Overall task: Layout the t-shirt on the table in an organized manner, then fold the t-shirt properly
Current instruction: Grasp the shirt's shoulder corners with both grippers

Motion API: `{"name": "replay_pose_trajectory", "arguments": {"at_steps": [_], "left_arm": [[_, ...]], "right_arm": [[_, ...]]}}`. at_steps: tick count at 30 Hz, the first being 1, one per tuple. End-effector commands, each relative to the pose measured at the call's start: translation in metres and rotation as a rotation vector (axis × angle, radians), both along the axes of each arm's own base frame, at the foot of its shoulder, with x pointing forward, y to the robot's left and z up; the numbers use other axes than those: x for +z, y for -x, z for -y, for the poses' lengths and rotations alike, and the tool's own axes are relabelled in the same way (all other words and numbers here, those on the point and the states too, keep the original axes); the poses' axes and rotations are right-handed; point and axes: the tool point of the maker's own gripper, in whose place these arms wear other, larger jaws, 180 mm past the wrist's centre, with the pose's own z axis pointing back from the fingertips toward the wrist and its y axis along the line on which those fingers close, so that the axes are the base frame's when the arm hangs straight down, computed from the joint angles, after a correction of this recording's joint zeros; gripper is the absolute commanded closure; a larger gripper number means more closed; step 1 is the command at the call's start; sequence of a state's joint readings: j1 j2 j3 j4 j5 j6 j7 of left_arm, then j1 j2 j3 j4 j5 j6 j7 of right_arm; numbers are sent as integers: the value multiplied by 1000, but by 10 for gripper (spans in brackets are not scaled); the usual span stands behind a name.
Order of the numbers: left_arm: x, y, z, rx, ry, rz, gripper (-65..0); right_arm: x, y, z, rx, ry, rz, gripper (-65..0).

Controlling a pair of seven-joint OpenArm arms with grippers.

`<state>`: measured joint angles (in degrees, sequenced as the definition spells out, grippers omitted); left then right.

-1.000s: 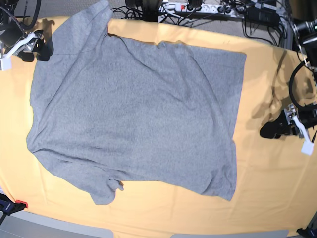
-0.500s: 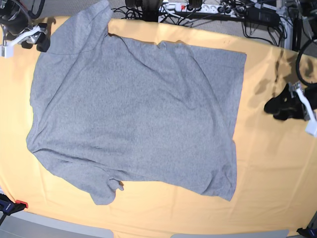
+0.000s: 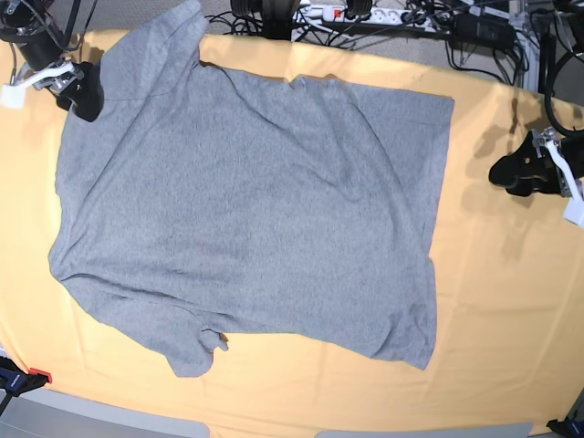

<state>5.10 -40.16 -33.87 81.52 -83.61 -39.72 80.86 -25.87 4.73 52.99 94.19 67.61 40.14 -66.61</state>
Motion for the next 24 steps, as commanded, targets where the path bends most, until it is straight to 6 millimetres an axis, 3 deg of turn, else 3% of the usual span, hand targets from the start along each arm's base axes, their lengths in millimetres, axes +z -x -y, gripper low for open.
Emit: {"name": "replay_pose_trajectory", "arguments": {"at_steps": [1,4,8,11,24], "left_arm": [[18,-7,-5,-2,-7,54,-390],[17,-7,-4,-1,-3,54,-390],[8,-2,2,2,23,36,-390],[-4,7,9,7,51,6,-390],[-54,56,44,36,178,-137,-390]], "right_arm": [[-5,10,-3,33,2,-55,-419],[-5,12,-6,46,-11,-62,-379],[-7,13,-1,53,13,-80,-126],[-4,12,7,63,36,-81,-20],[8,7,29,100,109,-87,0]]}}
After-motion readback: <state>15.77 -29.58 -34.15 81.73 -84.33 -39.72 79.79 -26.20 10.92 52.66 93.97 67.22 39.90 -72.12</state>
